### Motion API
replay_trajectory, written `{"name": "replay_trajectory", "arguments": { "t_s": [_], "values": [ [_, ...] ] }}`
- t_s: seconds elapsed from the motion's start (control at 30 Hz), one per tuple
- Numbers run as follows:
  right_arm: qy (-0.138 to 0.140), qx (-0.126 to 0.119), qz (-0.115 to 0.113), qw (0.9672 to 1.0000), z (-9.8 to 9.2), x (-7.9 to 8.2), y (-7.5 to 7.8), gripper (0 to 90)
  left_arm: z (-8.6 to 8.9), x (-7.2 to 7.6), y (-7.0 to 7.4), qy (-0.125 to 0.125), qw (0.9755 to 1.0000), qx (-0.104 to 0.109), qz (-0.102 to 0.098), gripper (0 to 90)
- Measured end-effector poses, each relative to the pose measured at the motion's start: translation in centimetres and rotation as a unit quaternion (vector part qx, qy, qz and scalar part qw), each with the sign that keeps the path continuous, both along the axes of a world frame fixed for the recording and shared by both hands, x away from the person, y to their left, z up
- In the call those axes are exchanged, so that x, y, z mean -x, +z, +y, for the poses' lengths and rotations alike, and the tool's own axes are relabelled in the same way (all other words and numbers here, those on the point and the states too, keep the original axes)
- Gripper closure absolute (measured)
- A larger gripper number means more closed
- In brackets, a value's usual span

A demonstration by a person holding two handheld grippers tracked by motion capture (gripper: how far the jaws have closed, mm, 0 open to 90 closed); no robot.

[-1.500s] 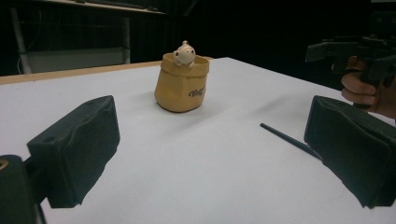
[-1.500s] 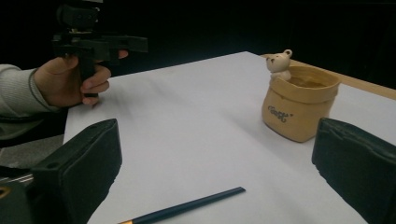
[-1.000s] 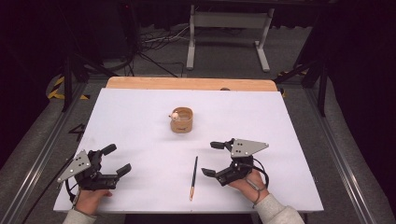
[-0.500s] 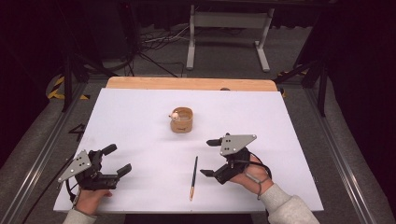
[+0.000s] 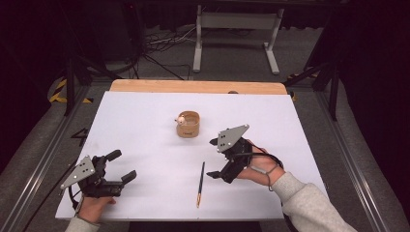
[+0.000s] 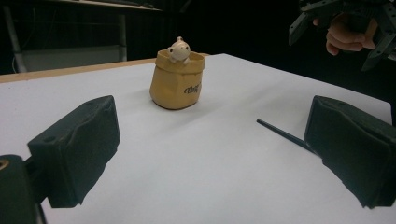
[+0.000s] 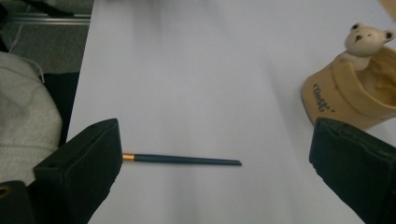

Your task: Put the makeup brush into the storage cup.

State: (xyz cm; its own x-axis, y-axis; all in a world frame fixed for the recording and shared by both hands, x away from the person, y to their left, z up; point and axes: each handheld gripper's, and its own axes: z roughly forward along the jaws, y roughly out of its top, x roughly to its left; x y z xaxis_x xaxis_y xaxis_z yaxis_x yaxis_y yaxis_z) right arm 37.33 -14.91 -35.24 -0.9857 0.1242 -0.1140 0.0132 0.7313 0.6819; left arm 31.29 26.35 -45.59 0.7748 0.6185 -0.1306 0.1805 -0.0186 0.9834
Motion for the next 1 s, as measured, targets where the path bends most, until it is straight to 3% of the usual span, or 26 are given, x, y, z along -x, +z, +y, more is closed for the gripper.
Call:
{"name": "replay_trajectory", "arguments": {
  "t_s": [0.1, 0.47, 0.83, 1.0],
  "values": [
    [0.009, 0.024, 0.008, 0.9996, 0.4, -0.3, 0.0, 3.1, 0.1, 0.2, 0.0, 0.003, 1.0000, 0.000, 0.000, 4.2],
    [0.036, 0.057, 0.023, 0.9974, 1.9, -0.9, 0.2, 2.5, 0.3, 0.5, -0.1, 0.004, 1.0000, 0.000, 0.001, 4.1],
    [0.050, 0.098, 0.043, 0.9930, 3.2, -2.0, -0.1, 2.5, 0.2, 0.2, -0.1, 0.001, 1.0000, 0.000, 0.002, 4.1],
    [0.063, 0.120, 0.059, 0.9890, 3.6, -2.4, -0.5, 2.5, 0.1, 0.1, -0.1, 0.000, 1.0000, 0.000, 0.000, 4.1]
  ]
}}
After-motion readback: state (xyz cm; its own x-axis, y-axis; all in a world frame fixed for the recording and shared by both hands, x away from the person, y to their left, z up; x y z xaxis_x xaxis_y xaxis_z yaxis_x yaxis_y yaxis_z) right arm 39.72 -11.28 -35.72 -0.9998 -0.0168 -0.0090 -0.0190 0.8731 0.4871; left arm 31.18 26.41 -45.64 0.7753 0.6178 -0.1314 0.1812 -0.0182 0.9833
